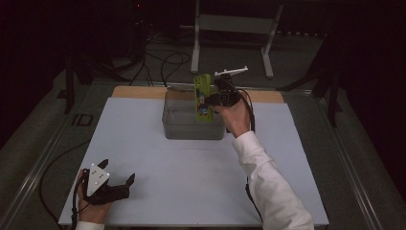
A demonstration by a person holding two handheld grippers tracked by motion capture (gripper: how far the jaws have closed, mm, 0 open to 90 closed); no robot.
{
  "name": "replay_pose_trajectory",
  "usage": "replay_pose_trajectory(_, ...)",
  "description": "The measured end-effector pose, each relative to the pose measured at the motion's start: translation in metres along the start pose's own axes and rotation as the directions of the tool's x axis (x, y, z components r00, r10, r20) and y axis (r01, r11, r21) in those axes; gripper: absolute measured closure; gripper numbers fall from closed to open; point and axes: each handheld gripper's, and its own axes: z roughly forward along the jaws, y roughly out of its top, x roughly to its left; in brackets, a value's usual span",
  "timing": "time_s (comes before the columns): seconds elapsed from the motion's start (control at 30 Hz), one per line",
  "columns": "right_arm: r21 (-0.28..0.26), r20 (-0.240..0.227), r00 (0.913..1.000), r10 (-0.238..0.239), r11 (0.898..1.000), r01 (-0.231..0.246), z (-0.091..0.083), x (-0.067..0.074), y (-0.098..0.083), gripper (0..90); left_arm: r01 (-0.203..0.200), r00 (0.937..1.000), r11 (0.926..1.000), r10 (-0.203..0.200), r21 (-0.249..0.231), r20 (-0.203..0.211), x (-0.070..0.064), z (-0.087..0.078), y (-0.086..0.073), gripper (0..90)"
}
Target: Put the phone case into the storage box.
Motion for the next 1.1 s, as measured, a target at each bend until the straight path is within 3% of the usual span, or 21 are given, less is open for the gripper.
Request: replay_pose_trajectory(1.1,0.043,0.065,0.9964,0.054,0.997,-0.056,0.014,-0.021,0.008,78.2,-0.009,0.9999,0.9999,0.009,0.006,0.007,-0.001,0.001,0.0,0.0)
